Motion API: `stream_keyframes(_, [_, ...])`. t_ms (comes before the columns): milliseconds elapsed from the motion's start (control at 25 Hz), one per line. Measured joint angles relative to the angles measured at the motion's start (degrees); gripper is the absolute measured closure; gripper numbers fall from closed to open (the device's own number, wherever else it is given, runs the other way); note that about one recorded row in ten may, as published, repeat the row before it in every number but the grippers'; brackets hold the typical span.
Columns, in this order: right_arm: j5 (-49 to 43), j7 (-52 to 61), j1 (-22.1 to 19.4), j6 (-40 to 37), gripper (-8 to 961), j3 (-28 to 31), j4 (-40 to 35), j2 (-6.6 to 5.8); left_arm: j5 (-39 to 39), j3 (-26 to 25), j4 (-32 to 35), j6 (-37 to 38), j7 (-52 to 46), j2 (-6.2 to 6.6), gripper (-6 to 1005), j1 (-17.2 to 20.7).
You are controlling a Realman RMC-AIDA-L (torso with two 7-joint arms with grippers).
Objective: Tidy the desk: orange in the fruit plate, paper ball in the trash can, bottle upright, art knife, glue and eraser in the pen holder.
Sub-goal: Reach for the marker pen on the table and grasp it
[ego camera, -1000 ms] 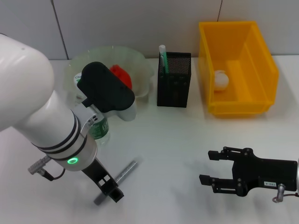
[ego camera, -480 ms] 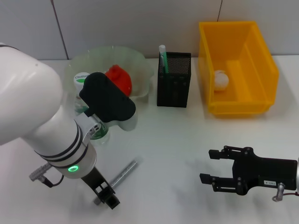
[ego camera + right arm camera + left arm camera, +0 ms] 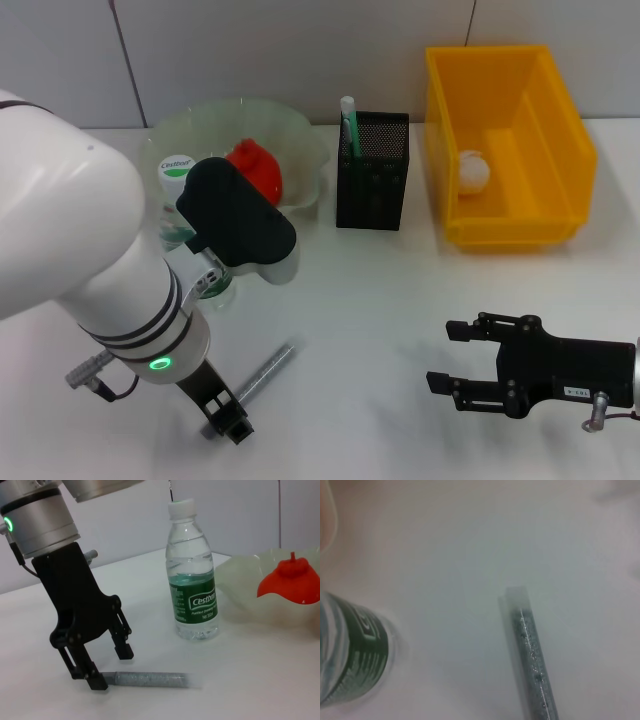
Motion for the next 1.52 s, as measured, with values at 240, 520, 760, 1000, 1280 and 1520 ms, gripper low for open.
stream_keyframes(240, [0.0,0.0,0.1,0.0,213,0.0,0.0,0.00,-0.1,0.2,-0.1,-0.3,0.0,0.00,336,0.0])
stream_keyframes(520, [0.0,0.0,0.1,0.0,212,0.0,0.0,0.00,-0.2,0.3,-0.3,-0.7,0.1,0.00,382,-0.1])
stream_keyframes(760, [0.0,0.0,0.1,0.0,212,0.0,0.0,0.00,-0.3,1.0,-0.3,-0.6,0.1,0.00,484,-0.1])
stream_keyframes(1000, [0.0,0.0,0.2,0.0,213,-0.1,0.0,0.00,-0.3,1.3,-0.2,-0.5,0.1,0.00,527,-0.1])
stream_keyframes(1280, [0.0,0.0,0.2,0.0,213,-0.1,0.0,0.00,-0.4,1.4,-0.2,-0.6,0.1,0.00,531,-0.1])
stream_keyframes(1520, [0.0,0.0,0.3,0.0,212,-0.1,0.0,0.00,-0.3,1.4,-0.3,-0.8,0.1,0.00,543,-0.1])
